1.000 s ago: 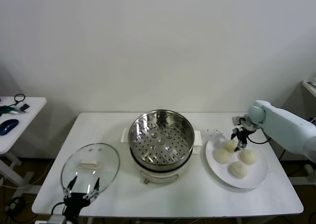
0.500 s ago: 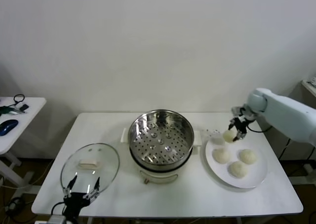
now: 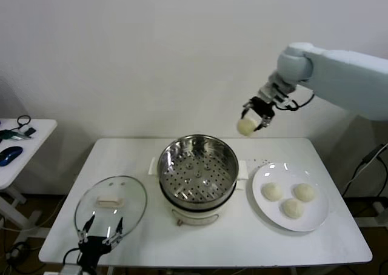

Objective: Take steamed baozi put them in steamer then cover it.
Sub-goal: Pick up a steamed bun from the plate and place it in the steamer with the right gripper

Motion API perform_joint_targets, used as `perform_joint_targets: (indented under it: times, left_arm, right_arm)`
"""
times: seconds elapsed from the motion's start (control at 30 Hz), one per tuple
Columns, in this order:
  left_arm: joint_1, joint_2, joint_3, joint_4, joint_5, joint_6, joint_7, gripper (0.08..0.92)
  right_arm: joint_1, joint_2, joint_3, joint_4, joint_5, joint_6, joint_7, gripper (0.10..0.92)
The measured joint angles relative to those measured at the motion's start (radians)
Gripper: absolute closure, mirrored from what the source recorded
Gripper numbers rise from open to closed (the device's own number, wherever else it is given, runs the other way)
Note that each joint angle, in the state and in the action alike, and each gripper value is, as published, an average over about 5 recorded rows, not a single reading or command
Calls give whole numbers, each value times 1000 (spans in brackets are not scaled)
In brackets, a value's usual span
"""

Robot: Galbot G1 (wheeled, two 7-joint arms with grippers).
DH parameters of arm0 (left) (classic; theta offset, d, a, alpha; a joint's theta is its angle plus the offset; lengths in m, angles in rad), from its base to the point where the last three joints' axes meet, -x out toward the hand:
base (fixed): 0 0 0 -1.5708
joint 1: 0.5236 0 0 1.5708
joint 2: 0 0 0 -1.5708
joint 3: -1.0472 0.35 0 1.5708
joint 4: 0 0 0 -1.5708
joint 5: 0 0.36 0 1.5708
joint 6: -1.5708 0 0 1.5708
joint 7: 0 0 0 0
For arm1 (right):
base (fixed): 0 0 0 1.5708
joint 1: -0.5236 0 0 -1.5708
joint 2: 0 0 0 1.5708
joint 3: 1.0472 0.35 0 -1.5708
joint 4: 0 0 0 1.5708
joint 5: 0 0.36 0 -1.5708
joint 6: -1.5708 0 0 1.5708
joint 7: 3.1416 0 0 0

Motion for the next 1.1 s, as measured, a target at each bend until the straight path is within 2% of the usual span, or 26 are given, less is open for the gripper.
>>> perform_joint_targets:
  times: [0.17,0.37,0.7,1.1]
  left_arm:
    - [3,-5,-2,-3,1,-2,-2,177]
    - [7,-10,-9,-7,1,-5,-5,177]
    - [5,-18,-12,-7,4,-7,-8,177]
    - [-5,-22,-17,1,-1,-7,-10,177]
  right_arm:
    - [-1,49,0,106,-105,72,59,389]
    - [-78,98,30,121,-282,148,140,389]
    - [-253,168,101,1,-513,231,234,389]
    - [-379,254,158,-172,-635,289,282,387]
